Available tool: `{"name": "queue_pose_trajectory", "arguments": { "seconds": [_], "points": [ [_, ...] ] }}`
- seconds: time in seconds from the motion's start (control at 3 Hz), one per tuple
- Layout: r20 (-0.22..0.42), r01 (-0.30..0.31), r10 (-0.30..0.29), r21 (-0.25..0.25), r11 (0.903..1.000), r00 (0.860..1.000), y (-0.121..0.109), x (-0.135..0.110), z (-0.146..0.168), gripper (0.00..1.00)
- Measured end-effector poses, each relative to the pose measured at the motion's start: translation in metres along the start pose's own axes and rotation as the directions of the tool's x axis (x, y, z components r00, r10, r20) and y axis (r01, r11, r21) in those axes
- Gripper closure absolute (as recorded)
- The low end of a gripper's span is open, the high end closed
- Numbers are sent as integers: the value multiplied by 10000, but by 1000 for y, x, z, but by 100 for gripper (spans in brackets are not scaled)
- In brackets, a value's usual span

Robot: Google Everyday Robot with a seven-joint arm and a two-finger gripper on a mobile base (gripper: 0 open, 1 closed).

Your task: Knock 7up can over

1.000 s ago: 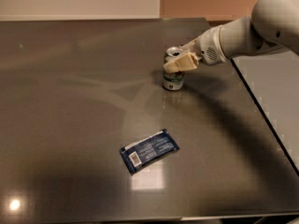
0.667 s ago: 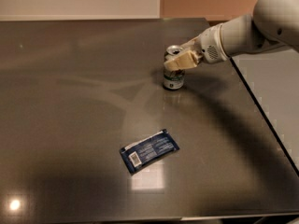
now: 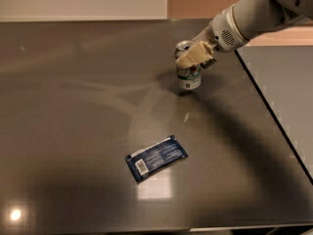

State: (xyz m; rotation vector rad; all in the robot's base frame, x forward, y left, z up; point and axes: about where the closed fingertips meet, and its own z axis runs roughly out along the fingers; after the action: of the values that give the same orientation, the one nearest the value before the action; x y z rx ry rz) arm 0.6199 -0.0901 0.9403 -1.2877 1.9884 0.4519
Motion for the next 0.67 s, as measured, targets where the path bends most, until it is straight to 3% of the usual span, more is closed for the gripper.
{"name": "queue_pose_trajectory", "arguments": {
  "seconds": [0.33,0.67],
  "points": [
    [-1689,527,-587,-399,9978,9839,10,10,-13,100],
    [-3299,906,-1194,-1012,9907,9364,23,29,-23,100]
  ]
}}
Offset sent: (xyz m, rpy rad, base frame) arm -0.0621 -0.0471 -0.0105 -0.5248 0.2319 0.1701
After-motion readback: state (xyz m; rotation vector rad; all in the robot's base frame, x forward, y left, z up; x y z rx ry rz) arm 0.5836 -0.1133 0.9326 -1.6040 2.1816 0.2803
